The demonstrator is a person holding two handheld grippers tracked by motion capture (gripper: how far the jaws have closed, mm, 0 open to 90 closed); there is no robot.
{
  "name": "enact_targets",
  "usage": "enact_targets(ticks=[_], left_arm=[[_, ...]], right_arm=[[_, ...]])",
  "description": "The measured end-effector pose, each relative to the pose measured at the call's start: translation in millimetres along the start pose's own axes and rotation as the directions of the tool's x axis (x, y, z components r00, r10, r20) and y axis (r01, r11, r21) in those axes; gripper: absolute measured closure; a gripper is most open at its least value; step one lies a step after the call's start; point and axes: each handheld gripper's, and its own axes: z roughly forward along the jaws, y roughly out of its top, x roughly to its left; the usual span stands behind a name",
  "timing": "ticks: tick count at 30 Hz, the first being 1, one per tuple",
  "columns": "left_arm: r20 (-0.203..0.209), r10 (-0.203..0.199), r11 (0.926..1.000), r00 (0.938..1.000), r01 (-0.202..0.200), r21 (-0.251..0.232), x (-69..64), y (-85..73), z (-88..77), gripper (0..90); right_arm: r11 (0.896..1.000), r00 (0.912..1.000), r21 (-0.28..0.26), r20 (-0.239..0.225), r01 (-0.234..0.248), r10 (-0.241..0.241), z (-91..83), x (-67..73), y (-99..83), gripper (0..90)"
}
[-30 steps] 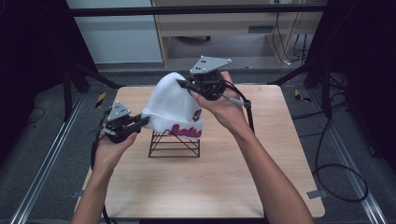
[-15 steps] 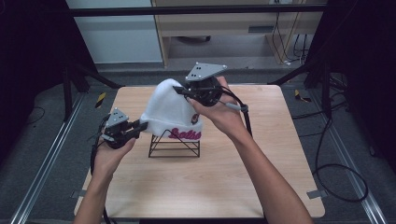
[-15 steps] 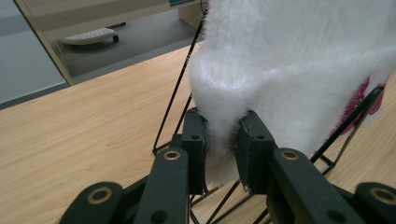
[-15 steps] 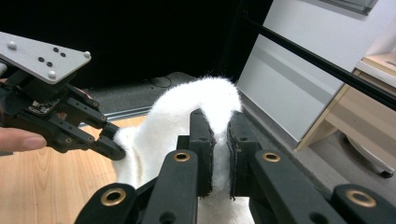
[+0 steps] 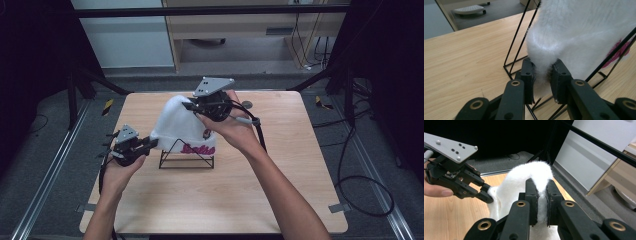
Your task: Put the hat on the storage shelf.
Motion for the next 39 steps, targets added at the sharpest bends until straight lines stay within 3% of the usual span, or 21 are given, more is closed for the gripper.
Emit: enact_targets(ticks=[23, 39], left_arm=[[-0.001, -0.012, 0.9993, 0.9999, 0.012, 0.036, 1.6, -19.7, 7.3, 72.8], [0.009, -0.049, 0.9971, 0.9988, 0.049, 0.059, 7.9, -35.9, 11.0, 71.1]], right_arm=[[0.999, 0.9996, 0.050, -0.028, -0.005, 0.006, 6.6, 9.2, -13.9, 83.0], [0.997, 0.9985, 0.083, -0.054, -0.004, 0.009, 17.7, 19.9, -22.1, 82.9]])
